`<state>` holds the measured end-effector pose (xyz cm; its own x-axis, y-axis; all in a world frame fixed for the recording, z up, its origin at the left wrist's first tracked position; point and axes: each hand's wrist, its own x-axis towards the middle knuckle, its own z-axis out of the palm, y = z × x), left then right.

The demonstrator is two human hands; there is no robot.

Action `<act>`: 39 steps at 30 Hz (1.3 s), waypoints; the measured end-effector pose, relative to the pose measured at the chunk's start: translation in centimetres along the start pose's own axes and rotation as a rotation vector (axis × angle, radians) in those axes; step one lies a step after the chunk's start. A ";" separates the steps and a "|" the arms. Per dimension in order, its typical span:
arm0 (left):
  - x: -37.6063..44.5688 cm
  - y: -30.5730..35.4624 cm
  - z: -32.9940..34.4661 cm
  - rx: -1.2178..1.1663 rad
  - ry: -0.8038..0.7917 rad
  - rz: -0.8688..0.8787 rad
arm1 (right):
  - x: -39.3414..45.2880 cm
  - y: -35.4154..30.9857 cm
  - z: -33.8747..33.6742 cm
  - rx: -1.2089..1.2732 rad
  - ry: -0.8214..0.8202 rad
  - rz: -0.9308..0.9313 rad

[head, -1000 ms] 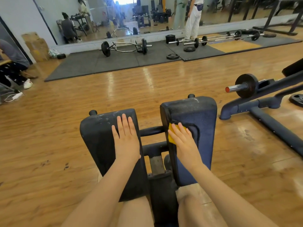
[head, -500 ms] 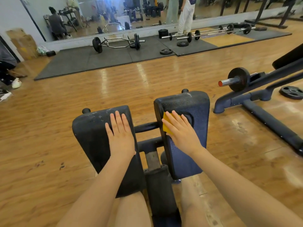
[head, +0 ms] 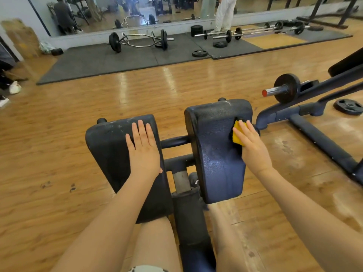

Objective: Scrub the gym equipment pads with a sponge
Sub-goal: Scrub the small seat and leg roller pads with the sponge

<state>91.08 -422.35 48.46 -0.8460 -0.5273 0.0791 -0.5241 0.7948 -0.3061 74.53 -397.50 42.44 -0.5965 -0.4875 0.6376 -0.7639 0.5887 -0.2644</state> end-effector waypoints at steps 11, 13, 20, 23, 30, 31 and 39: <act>-0.2 -0.2 0.0 -0.019 0.006 0.007 | 2.3 -7.7 3.6 -0.070 -0.141 -0.364; -0.2 -0.2 0.0 -0.016 0.016 0.009 | 2.0 -6.0 3.4 -0.057 -0.128 -0.367; -0.2 -0.3 0.1 -0.017 0.023 0.011 | 0.0 -0.4 0.4 -0.007 -0.013 0.027; -0.2 -0.3 0.0 -0.015 0.023 0.005 | 0.1 -2.0 0.2 0.058 0.061 0.147; -0.3 -0.3 0.0 -0.020 0.018 0.004 | 0.7 -8.3 3.8 -0.006 -0.096 -0.174; -0.3 -0.3 0.0 -0.020 0.016 0.005 | 0.4 -8.4 4.2 -0.025 -0.126 -0.207; -0.2 -0.7 0.0 0.003 0.012 0.036 | -1.2 -1.1 1.8 -0.018 -0.036 -0.105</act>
<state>91.61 -422.83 48.62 -0.8653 -0.4948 0.0796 -0.4931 0.8121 -0.3121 75.59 -398.74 40.65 -0.5224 -0.5696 0.6345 -0.8182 0.5444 -0.1849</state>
